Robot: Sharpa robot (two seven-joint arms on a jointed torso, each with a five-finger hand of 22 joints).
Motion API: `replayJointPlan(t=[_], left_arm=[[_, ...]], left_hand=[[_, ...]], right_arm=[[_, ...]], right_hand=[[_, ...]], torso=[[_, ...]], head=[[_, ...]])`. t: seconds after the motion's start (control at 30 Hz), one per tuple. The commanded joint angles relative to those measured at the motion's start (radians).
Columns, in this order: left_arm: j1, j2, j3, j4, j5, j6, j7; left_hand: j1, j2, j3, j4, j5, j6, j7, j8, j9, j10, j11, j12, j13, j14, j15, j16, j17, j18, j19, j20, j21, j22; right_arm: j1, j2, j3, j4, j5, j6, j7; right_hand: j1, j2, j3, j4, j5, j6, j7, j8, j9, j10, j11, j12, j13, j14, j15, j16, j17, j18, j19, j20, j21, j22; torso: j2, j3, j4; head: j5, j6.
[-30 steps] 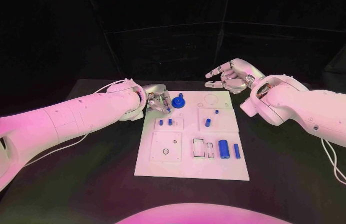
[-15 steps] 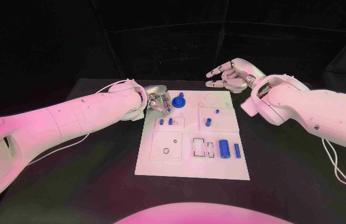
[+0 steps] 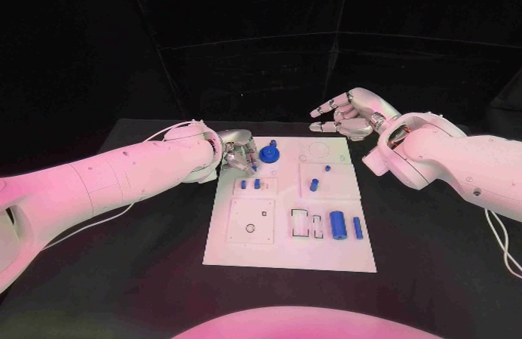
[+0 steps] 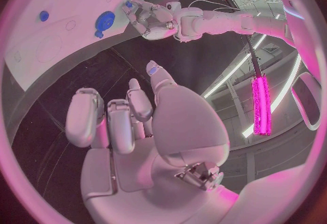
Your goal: Assemble the parts on the task board
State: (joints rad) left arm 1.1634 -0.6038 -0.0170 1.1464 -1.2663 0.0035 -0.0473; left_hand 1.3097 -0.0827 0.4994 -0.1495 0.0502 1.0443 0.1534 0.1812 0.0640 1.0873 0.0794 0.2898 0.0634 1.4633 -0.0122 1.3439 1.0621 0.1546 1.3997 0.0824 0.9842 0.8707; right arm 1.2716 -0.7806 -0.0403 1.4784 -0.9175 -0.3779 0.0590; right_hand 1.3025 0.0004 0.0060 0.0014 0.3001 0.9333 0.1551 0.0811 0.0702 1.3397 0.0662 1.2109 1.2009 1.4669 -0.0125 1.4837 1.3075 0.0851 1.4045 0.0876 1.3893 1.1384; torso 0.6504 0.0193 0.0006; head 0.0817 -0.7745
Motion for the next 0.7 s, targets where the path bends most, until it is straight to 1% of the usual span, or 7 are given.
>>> replayJointPlan(t=[0.03, 0.1, 0.23, 0.43, 0.63, 0.7], left_arm=[[-0.001, 0.002, 0.0, 0.0, -0.011, 0.01, -0.01], [-0.002, 0.002, 0.0, 0.0, -0.011, 0.009, -0.009], [-0.002, 0.001, 0.0, 0.001, -0.011, 0.006, -0.009], [-0.003, -0.002, 0.0, 0.003, -0.011, 0.002, -0.008], [-0.003, -0.006, 0.0, 0.007, -0.011, -0.003, -0.009], [-0.003, -0.009, 0.0, 0.01, -0.01, -0.008, -0.009]], left_hand=[[-0.003, -0.012, -0.007, -0.001, -0.002, -0.022, 0.003, -0.015, -0.002, -0.012, 0.007, -0.009, -0.001, 0.019, 0.007, 0.004, -0.001, -0.021, 0.003, 0.005, 0.007, 0.001], [-0.006, -0.018, -0.011, -0.003, -0.002, -0.039, 0.007, -0.026, -0.002, -0.022, 0.012, -0.016, -0.001, 0.019, 0.01, 0.003, -0.004, -0.022, 0.002, 0.007, 0.007, 0.002], [-0.009, -0.023, -0.015, -0.005, -0.002, -0.051, 0.01, -0.036, -0.001, -0.038, 0.016, -0.027, -0.001, 0.018, 0.014, 0.003, -0.007, -0.022, 0.002, 0.011, 0.007, 0.003], [-0.01, -0.027, -0.019, -0.007, -0.002, -0.059, 0.011, -0.044, 0.0, -0.049, 0.019, -0.034, 0.0, 0.017, 0.017, 0.003, -0.011, -0.022, 0.001, 0.014, 0.008, 0.005], [-0.008, -0.031, -0.021, -0.011, -0.002, -0.063, 0.013, -0.048, 0.0, -0.053, 0.021, -0.037, 0.0, 0.015, 0.018, 0.001, -0.016, -0.021, 0.0, 0.015, 0.007, 0.004], [-0.006, -0.034, -0.023, -0.014, -0.002, -0.066, 0.014, -0.051, 0.0, -0.06, 0.022, -0.041, 0.0, 0.014, 0.019, 0.0, -0.021, -0.021, -0.001, 0.016, 0.005, 0.002]], right_arm=[[0.002, 0.0, 0.001, 0.001, 0.0, 0.002, 0.006], [0.002, 0.0, 0.001, 0.001, 0.0, 0.002, 0.005], [0.002, -0.001, 0.001, 0.0, 0.0, 0.002, 0.004], [0.002, -0.002, 0.001, -0.003, 0.0, 0.002, 0.003], [0.002, -0.004, 0.001, -0.007, -0.001, 0.006, -0.006], [0.002, -0.005, 0.001, -0.011, -0.009, 0.015, -0.019]], right_hand=[[-0.002, 0.008, -0.005, 0.001, 0.006, 0.008, -0.002, 0.003, 0.0, -0.006, -0.004, -0.005, -0.001, 0.062, -0.003, -0.006, 0.063, -0.003, -0.005, 0.001, -0.007, -0.001], [0.0, 0.009, -0.004, 0.001, 0.006, 0.008, -0.002, 0.003, 0.0, -0.007, -0.004, -0.006, -0.002, 0.062, -0.003, -0.006, 0.063, -0.003, -0.005, 0.001, -0.006, -0.001], [0.0, 0.009, -0.004, 0.001, 0.006, 0.008, -0.002, 0.003, 0.0, -0.007, -0.004, -0.006, -0.002, 0.062, -0.003, -0.006, 0.063, -0.003, -0.005, 0.001, -0.006, -0.001], [0.0, 0.01, -0.004, 0.001, 0.006, 0.008, -0.002, 0.003, -0.001, -0.008, -0.004, -0.009, -0.005, 0.062, -0.003, -0.007, 0.061, -0.002, -0.006, 0.001, -0.008, -0.004], [0.0, 0.009, -0.004, 0.001, 0.006, 0.008, -0.002, 0.003, -0.001, -0.01, -0.004, -0.011, -0.007, 0.061, -0.003, -0.008, 0.059, -0.002, -0.007, 0.001, -0.009, -0.007], [0.003, 0.008, -0.004, -0.002, 0.005, 0.006, -0.002, 0.002, -0.001, -0.036, -0.004, -0.049, -0.044, 0.058, -0.003, -0.014, 0.047, 0.0, -0.011, 0.001, -0.013, -0.014]], torso=[[0.001, -0.0005, -0.0004], [0.0, -0.0004, 0.0004], [0.0, 0.0, 0.0002], [0.0, -0.0006, -0.0004], [0.0, -0.0003, -0.0003], [0.0, -0.0008, 0.0001]], head=[[0.0, 0.0], [-0.002, 0.0], [-0.001, -0.001], [-0.002, -0.001], [-0.002, 0.0], [-0.004, 0.0]])
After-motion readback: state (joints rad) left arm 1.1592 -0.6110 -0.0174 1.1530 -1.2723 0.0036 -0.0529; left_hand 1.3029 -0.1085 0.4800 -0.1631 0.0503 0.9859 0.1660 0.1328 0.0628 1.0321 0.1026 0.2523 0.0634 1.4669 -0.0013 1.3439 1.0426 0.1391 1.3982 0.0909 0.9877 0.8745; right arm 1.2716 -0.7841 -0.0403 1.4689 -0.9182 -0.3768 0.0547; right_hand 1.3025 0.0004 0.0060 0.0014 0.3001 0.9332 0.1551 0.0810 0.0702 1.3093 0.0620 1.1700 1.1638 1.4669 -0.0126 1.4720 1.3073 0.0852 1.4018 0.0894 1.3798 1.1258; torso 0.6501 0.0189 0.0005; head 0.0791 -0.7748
